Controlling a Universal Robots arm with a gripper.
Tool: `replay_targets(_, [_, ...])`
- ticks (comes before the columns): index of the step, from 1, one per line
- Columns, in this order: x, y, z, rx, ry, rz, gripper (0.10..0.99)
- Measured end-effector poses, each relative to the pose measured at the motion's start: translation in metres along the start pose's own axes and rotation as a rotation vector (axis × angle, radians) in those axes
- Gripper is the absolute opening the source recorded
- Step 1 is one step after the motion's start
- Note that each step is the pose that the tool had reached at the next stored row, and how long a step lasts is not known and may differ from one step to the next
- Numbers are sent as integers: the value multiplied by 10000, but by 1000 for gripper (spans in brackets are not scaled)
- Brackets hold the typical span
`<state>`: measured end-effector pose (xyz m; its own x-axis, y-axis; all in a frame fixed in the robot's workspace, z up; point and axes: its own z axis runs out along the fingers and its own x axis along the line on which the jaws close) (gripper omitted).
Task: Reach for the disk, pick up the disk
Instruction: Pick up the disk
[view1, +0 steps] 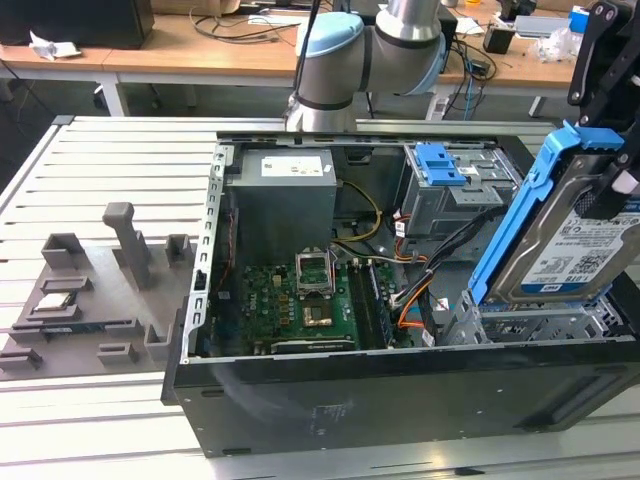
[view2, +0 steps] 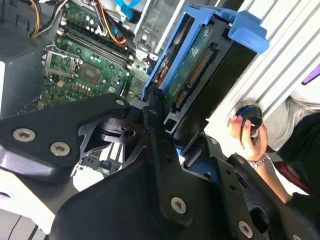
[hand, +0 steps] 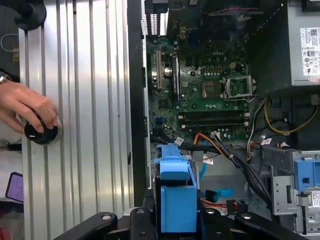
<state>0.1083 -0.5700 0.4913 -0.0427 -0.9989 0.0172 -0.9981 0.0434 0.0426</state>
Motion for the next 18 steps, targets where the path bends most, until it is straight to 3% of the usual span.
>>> replay_targets(11, [-136,-271,13,-21,1,0,365])
replay_targets(16, [-143,-283,67,-40,3,-1,365])
replay_targets(18, [-145,-287,155,-61,2,-1,365])
